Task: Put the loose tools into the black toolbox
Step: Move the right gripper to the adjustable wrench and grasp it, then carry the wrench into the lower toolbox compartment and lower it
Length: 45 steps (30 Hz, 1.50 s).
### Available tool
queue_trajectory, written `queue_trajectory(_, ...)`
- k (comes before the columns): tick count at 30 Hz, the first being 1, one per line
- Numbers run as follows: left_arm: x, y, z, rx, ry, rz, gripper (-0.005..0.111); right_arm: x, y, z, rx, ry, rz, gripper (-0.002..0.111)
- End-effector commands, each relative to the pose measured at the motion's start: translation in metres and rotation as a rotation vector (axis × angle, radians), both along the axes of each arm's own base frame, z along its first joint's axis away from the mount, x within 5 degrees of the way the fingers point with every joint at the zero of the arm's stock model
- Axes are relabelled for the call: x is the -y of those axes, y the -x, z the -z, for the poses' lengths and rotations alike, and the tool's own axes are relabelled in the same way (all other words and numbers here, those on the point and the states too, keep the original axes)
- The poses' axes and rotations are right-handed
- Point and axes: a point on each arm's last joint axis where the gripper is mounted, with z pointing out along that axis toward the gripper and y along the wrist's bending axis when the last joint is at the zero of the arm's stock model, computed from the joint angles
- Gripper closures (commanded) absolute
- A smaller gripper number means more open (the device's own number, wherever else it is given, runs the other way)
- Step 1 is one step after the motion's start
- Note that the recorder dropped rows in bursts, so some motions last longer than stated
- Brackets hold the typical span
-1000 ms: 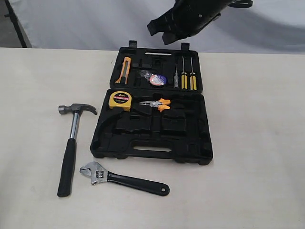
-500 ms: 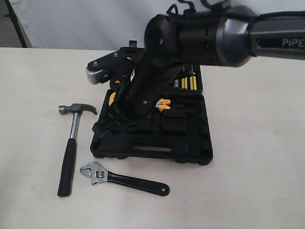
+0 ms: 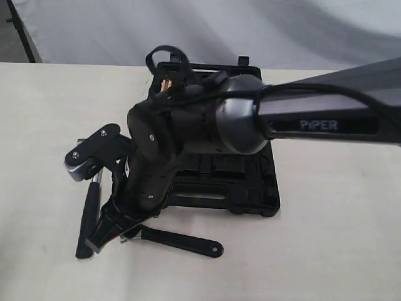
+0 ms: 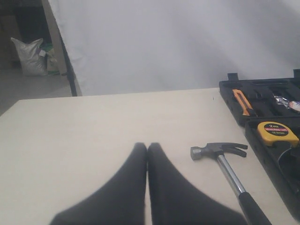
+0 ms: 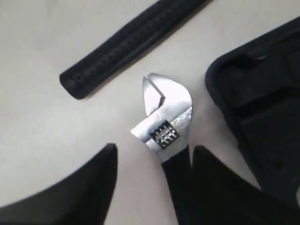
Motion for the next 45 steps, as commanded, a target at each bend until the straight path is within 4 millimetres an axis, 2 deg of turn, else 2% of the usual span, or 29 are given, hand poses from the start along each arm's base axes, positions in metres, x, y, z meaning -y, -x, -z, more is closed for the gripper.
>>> queue_trajectory(1,0.0,0.002,0.001,0.005,0.027,-0.001,0.105,-0.001,-0.004,0.017,0.011,0.036,-0.009,0.042)
queue_trajectory(7,0.0,0.002,0.001,0.005,0.027,-0.001,0.105,-0.003,-0.007,0.031,0.016,0.054,-0.017,0.039)
queue_trajectory(19,0.0,0.002,0.001,0.005,0.027,-0.001,0.105,-0.007,-0.011,0.032,0.054,0.009,-0.008,0.039)
queue_trajectory(26,0.0,0.002,0.001,0.005,0.027,-0.001,0.105,-0.009,-0.008,0.05,0.028,0.041,-0.025,0.041)
queue_trajectory(29,0.0,0.002,0.001,0.005,0.027,-0.001,0.105,-0.013,-0.002,0.054,0.016,0.055,-0.045,0.052)
queue_trajectory(32,0.0,0.002,0.001,0.005,0.027,-0.001,0.105,-0.017,0.01,0.055,-0.016,0.099,-0.095,0.073)
queue_trajectory(38,0.0,0.002,0.001,0.005,0.027,-0.001,0.105,-0.021,0.028,0.041,-0.044,0.129,-0.139,0.106)
queue_trajectory(45,0.0,0.002,0.001,0.005,0.027,-0.001,0.105,-0.016,0.03,0.027,-0.059,0.145,-0.141,0.109)
